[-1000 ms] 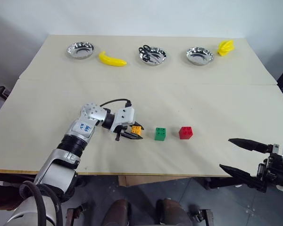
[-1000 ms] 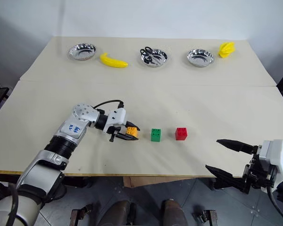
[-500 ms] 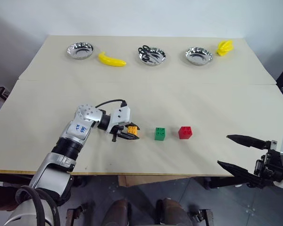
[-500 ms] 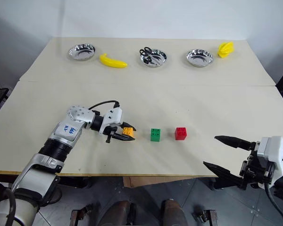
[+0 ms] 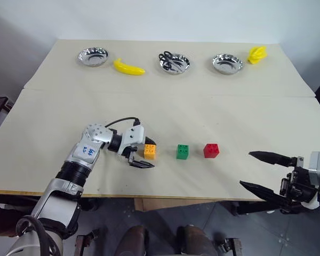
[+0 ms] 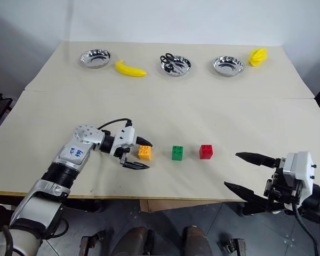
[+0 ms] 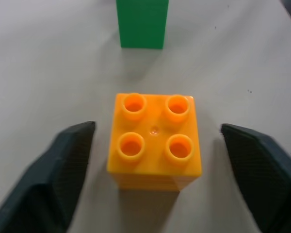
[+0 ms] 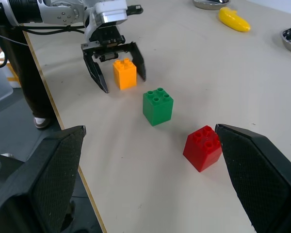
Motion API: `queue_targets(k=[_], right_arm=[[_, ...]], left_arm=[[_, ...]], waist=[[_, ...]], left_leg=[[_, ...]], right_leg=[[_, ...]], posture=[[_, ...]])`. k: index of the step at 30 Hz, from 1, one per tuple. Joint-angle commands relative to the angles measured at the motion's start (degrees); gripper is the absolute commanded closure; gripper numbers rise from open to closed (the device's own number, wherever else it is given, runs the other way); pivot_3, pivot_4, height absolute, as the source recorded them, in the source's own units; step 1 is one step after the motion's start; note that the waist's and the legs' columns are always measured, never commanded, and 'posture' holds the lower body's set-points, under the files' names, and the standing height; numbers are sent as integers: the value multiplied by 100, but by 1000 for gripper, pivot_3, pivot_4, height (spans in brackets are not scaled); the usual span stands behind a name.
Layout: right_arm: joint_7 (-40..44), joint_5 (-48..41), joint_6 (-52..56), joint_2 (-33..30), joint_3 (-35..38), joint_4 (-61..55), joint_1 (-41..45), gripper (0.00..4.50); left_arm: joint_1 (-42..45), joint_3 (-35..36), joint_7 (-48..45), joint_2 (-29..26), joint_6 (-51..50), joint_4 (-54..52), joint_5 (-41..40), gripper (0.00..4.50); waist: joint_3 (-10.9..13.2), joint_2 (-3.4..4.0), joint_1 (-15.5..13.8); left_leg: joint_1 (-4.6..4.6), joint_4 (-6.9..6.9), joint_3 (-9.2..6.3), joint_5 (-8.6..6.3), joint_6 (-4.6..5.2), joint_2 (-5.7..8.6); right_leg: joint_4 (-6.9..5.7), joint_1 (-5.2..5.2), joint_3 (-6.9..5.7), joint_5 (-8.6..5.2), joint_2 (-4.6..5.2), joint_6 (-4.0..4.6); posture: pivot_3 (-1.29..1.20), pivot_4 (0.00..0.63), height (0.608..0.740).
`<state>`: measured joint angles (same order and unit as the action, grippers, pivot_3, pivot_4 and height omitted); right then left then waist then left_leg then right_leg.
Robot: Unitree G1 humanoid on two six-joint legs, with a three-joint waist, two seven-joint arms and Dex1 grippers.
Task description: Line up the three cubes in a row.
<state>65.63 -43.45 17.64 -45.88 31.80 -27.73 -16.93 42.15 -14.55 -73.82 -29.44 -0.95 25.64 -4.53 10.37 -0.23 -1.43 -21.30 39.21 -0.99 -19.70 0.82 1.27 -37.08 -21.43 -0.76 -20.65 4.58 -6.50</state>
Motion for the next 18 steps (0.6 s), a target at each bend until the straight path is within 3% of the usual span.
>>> queue_targets(k=[1, 6, 11, 15, 18], right_arm=[[122, -37, -34, -86, -21, 18, 89, 0], [391, 36, -91, -196, -243, 304, 365, 0], [593, 88, -50, -260, -533, 637, 750, 0], [955, 458, -483, -294, -866, 1026, 1053, 0], [1165, 629, -768, -296, -983, 1316, 1210, 0]], left_arm=[[-131, 551, -260, -311, 109, -433, -557, 13], [-751, 1486, -376, -903, -63, -1079, -1326, 13], [-1972, 2616, 219, -1498, -395, -1812, -1655, 13], [-3332, 3718, 654, -1554, -608, -2559, -2107, 13], [-4030, 4156, 868, -1539, -666, -2906, -2214, 13]], waist=[[0, 0, 8], [0, 1, 115], [-2, 3, 159], [-1, 2, 159], [-1, 3, 114]], left_leg=[[0, 0, 0, 0, 0, 0], [1, -2, 0, 1, -2, -6], [3, -3, -4, 1, -2, -6], [2, -10, -4, -1, 0, -8], [2, -10, -5, -3, 3, -7]], right_leg=[[-1, 0, -1, 0, 0, 0], [3, -4, -1, 0, -1, 1], [6, 0, 0, 0, 4, 1], [12, -2, 3, -1, 8, 1], [18, 3, 2, -1, 14, 2]], posture=[[0, 150, 740], [0, 150, 740], [0, 150, 740], [0, 150, 740], [0, 150, 740]])
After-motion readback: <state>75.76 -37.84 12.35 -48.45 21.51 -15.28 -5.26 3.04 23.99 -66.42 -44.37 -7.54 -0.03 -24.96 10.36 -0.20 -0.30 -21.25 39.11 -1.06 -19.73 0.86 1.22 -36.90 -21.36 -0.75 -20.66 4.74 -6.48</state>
